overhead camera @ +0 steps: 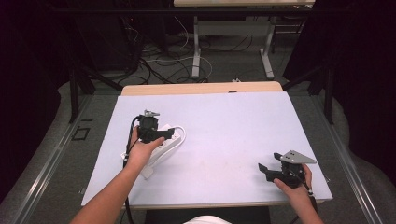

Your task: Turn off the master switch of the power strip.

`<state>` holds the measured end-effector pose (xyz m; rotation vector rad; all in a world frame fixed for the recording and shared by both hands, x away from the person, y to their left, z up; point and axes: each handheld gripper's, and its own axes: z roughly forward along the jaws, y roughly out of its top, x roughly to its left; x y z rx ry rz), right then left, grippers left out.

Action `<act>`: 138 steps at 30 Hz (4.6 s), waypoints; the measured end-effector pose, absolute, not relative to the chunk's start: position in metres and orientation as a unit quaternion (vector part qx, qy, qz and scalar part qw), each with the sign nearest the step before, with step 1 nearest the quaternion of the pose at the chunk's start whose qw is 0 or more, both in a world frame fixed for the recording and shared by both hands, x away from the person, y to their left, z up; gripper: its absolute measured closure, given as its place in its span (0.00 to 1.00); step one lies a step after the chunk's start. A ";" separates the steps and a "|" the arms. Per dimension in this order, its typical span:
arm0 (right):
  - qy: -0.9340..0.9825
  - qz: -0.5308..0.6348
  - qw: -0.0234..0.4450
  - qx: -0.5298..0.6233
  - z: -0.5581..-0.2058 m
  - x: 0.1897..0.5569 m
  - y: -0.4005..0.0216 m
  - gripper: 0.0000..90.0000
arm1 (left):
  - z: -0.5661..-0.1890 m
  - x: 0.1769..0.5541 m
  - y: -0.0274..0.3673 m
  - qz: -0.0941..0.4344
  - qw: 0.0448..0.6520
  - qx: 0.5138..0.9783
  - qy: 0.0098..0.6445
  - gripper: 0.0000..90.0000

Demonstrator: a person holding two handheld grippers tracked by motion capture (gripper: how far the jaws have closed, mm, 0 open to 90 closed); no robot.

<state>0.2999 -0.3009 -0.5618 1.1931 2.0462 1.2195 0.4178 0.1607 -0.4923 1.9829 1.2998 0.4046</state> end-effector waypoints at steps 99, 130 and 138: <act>0.744 0.448 0.237 0.436 -0.561 0.299 -0.300 0.22 | -0.519 0.303 0.280 0.173 0.444 0.684 0.553 0.03; 0.745 0.447 0.240 0.433 -0.561 0.299 -0.301 0.22 | -0.549 0.300 0.293 0.170 0.442 0.680 0.561 0.03; 0.745 0.448 0.239 0.432 -0.561 0.299 -0.302 0.22 | -0.548 0.300 0.292 0.164 0.442 0.685 0.556 0.03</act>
